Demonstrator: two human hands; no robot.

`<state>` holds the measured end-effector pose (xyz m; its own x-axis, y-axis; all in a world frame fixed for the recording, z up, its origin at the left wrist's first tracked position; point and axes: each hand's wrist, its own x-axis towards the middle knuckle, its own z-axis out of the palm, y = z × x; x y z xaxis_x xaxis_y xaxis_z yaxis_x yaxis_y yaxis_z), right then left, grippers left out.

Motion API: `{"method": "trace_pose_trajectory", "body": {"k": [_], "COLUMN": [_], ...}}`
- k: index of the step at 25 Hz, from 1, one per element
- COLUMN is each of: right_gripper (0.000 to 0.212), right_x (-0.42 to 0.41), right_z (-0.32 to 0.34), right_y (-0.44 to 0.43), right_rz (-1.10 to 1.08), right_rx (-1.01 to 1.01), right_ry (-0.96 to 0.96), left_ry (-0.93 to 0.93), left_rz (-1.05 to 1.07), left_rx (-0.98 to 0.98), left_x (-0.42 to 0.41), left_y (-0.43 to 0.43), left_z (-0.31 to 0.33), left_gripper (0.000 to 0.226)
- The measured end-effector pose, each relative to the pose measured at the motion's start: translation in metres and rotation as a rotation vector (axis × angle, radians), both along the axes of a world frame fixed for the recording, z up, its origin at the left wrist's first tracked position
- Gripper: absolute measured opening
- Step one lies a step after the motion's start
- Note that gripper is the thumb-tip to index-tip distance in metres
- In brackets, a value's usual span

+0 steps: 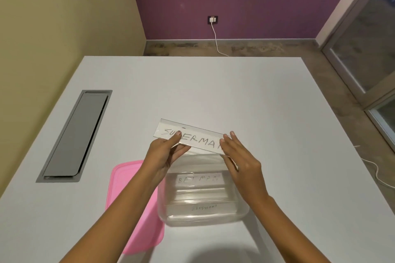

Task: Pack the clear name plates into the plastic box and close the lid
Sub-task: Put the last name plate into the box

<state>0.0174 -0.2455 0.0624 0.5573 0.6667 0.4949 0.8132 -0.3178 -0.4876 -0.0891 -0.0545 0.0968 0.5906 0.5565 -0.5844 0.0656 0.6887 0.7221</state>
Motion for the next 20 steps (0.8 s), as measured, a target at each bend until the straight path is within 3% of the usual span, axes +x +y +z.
{"method": "trace_pose_trajectory", "body": {"k": [3, 7, 9, 11, 13, 20], "right_gripper": [0.055, 0.083, 0.082, 0.073, 0.068, 0.07], "right_x": [-0.001, 0.012, 0.017, 0.019, 0.019, -0.002], "right_z": [0.011, 0.029, 0.032, 0.032, 0.03, 0.009], "right_y": [-0.004, 0.003, 0.012, 0.018, 0.018, -0.013], "right_rz": [-0.055, 0.086, 0.212, 0.305, 0.325, 0.238], "right_rx": [-0.14, -0.352, -0.477, -0.472, -0.443, -0.535], "right_ry": [0.1, 0.333, 0.43, 0.554, 0.546, 0.513], "left_ry": [0.034, -0.071, -0.108, -0.126, -0.116, 0.294], "left_rz": [-0.038, -0.123, -0.221, -0.304, -0.305, 0.022], "left_rx": [0.093, 0.143, 0.184, 0.213, 0.247, 0.571], "left_x": [-0.01, -0.016, -0.018, -0.022, -0.028, -0.071], "left_y": [-0.007, -0.022, -0.03, -0.038, -0.04, -0.025], "left_z": [0.0, 0.004, 0.005, 0.006, 0.006, -0.016], "left_gripper": [0.025, 0.018, 0.018, 0.015, 0.016, 0.028]}}
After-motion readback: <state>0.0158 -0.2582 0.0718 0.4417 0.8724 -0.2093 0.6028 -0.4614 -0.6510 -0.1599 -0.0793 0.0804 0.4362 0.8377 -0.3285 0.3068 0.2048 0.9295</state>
